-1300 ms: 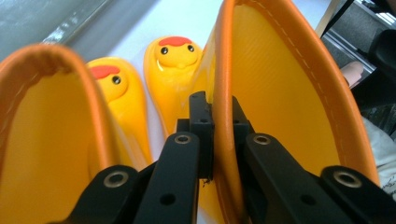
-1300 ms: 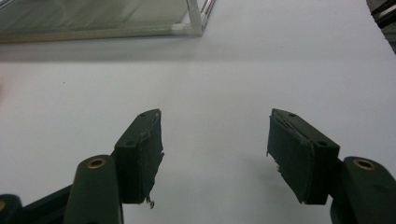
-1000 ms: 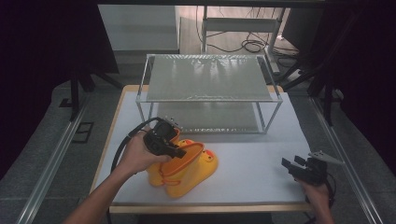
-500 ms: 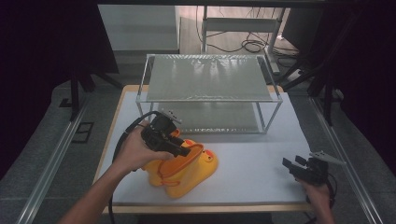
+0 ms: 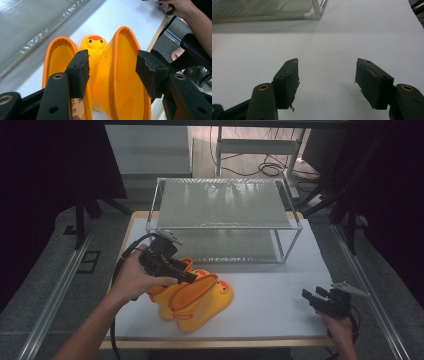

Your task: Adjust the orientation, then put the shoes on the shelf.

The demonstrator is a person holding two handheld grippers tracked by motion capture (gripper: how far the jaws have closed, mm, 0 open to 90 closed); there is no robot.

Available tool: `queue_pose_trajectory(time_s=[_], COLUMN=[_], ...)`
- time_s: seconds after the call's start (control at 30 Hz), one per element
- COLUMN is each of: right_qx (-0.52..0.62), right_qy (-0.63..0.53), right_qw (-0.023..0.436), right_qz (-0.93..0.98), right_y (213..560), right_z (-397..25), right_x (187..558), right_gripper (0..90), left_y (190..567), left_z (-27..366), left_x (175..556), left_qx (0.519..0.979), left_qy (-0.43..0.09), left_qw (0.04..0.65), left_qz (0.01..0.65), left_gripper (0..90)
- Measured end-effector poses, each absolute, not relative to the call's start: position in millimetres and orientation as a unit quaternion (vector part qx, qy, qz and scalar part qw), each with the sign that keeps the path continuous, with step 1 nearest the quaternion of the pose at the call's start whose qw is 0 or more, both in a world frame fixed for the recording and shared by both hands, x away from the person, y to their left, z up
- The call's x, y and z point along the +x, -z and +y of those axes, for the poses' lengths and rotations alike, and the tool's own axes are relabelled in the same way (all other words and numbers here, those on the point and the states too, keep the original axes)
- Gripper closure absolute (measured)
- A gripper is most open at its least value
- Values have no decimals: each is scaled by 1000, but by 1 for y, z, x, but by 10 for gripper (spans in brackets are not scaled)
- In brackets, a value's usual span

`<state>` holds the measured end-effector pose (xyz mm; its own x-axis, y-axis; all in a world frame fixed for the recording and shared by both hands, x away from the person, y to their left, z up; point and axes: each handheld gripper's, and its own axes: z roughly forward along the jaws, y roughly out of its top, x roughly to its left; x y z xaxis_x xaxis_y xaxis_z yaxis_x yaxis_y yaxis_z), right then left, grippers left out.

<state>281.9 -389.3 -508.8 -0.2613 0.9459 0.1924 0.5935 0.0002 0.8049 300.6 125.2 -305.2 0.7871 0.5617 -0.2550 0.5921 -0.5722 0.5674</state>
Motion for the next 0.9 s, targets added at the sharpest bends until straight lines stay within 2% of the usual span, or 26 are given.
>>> queue_pose_trajectory(time_s=[0.53,0.9], right_qx=[571,574], right_qy=[-415,-413], right_qw=[213,208], right_qz=[675,676], right_y=[508,510], right_z=[-393,-389], right_x=[280,282], right_gripper=[348,348], left_y=[309,320], left_z=[139,140], left_x=[303,305], left_qx=[878,886], left_qy=[49,63], left_qw=[332,303], left_qz=[342,345], left_gripper=[387,332])
